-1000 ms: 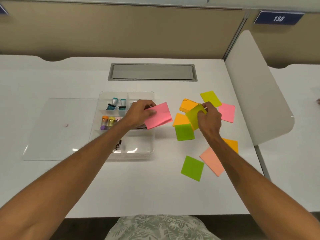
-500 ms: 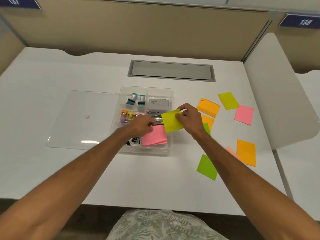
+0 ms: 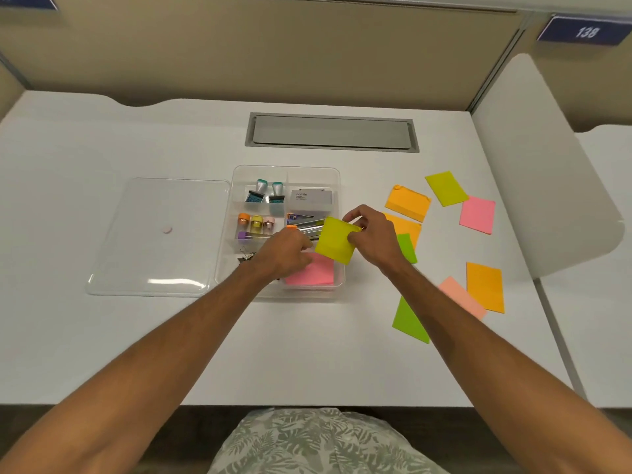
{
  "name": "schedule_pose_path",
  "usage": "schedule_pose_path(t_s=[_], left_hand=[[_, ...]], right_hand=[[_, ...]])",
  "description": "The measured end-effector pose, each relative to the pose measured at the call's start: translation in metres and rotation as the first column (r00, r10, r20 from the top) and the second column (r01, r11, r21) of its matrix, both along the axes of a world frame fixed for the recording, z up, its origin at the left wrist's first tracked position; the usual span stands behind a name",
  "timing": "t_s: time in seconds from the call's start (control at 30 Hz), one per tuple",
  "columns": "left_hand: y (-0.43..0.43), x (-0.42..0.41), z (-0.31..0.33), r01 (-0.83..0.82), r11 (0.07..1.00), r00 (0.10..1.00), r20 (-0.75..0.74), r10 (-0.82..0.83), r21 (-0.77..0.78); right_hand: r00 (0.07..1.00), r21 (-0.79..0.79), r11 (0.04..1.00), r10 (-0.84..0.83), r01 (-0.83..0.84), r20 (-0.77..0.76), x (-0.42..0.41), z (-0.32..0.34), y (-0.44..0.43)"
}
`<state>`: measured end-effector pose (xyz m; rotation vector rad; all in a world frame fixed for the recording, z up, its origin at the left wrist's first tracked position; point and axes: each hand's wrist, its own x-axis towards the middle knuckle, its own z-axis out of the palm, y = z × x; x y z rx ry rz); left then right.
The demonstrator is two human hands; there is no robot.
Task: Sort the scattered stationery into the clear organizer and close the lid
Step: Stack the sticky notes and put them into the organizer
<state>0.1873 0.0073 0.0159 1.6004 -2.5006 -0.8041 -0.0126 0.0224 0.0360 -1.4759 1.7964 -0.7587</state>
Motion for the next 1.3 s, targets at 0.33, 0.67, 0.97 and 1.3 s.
schedule_pose_path(t_s=[0.33, 0.67, 0.97, 1.3], left_hand=[[0.002, 0.027, 0.01, -0.258, 0.961, 0.935, -0.276, 0.222, -0.102], [0.007, 0.029, 0.014, -0.24, 0.967, 0.94, -0.267, 0.211, -0.081], [0.001, -0.003, 0.017, -0.199, 0.974, 0.947, -0.278, 0.161, -0.111], [0.009, -0.111, 0.004, -0.012, 0.999, 0.964, -0.267, -0.003, -0.052]], right_hand=[[0.917, 0.166, 0.933, 0.347, -0.318, -0.196, 0.039, -0.01, 0.002], [0.702, 0.028, 0.907, 0.345, -0.421, -0.622, 0.054, -0.028, 0.012], [0.878, -0.121, 0.96, 0.174, -0.252, -0.447, 0.019, -0.021, 0.027], [0.779, 0.262, 0.964, 0.14, 0.033, -0.611, -0.122, -0.026, 0.058]])
